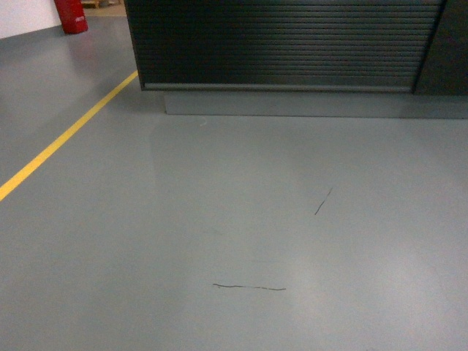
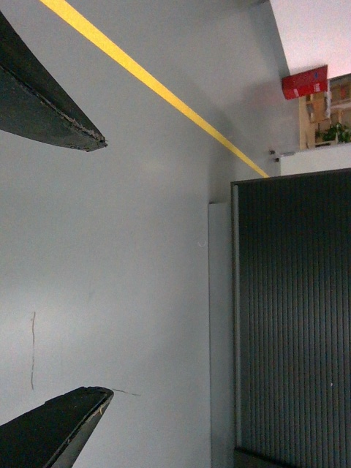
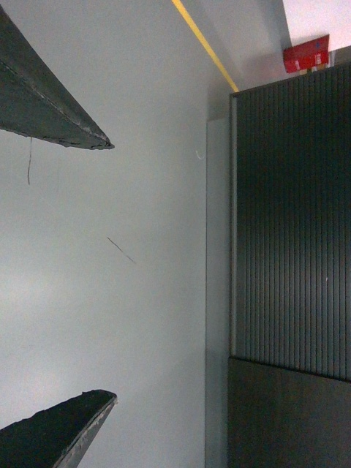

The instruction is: Place dark red mango on scale at checkout

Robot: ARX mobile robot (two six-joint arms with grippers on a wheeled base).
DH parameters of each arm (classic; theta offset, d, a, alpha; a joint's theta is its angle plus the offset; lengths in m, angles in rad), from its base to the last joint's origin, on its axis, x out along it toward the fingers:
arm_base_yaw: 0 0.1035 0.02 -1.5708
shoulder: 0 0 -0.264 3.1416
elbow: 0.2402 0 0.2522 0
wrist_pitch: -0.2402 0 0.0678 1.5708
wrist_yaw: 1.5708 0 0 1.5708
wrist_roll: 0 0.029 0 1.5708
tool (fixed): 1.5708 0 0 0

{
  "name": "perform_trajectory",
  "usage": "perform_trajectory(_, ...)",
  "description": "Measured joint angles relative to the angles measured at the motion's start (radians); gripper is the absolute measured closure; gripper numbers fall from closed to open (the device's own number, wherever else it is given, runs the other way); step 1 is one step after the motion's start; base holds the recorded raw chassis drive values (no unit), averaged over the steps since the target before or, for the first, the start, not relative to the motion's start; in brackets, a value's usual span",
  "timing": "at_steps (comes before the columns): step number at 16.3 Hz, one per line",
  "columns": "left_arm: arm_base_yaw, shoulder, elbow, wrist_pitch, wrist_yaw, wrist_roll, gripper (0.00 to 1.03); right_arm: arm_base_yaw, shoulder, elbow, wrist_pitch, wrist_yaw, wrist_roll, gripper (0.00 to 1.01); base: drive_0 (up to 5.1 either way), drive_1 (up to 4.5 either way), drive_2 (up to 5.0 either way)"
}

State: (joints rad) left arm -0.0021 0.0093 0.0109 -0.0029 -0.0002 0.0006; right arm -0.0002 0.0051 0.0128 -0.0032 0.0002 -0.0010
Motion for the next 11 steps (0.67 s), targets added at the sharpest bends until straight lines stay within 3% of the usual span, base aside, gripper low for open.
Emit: perform_trajectory(11,0.000,0.000,0.000,0.000,0.000,0.000,0.05,0.000,0.000,0.000,-0.001,0.000,0.000,0.03,0.1,2.89,-2.7)
